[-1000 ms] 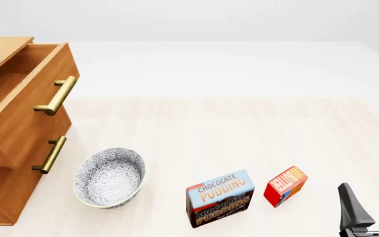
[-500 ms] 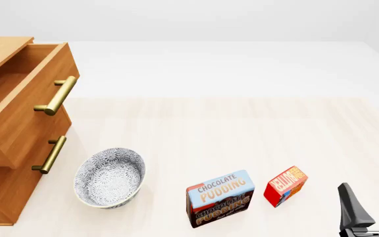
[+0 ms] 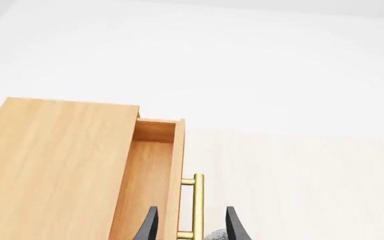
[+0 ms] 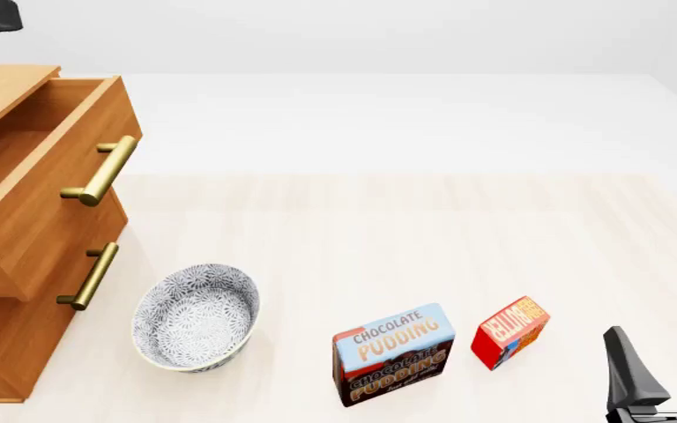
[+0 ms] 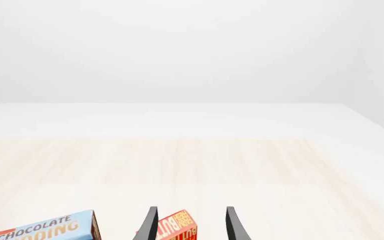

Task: Put the butter at the back in the top drawer of the cabinet and close it.

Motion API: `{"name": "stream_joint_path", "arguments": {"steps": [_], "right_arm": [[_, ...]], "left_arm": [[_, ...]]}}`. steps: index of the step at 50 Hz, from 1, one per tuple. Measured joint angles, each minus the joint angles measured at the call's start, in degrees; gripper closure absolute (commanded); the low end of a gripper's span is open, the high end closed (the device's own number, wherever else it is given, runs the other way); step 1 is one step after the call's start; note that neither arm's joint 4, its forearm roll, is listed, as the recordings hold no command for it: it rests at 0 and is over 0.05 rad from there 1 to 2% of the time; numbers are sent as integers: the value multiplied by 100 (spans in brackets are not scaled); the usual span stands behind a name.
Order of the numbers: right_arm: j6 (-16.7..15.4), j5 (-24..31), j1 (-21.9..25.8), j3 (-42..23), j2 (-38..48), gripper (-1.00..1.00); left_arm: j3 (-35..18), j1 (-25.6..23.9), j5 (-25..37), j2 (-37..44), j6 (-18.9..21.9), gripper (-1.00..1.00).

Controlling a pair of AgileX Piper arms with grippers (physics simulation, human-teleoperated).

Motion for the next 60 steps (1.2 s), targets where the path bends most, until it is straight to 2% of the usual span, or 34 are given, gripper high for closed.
{"name": "stream_joint_path", "arguments": {"steps": [60], "right_arm": [[0,0,0,0,0,-100]], "left_arm": [[611,0,-440,543,-305,-100]]}}
